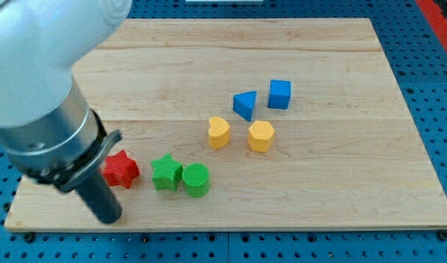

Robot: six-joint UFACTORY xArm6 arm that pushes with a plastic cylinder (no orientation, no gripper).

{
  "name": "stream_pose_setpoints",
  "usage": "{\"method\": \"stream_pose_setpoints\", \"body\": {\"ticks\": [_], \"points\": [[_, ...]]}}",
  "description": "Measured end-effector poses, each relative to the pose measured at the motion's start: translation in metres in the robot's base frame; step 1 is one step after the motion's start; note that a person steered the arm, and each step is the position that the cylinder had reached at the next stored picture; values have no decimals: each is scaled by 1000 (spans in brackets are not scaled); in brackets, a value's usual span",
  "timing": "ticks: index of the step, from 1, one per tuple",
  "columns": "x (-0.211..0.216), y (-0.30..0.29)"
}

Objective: Push the red star towards the left center

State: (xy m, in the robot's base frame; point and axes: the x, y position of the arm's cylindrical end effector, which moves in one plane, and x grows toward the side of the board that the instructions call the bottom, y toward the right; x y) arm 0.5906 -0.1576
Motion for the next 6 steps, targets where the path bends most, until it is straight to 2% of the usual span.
{"method": "stream_pose_setpoints", "body": {"ticks": [1,2,4,5,6], "points": [[-55,-39],[-76,-21],[-27,5],[-50,57],[-89,9]]}}
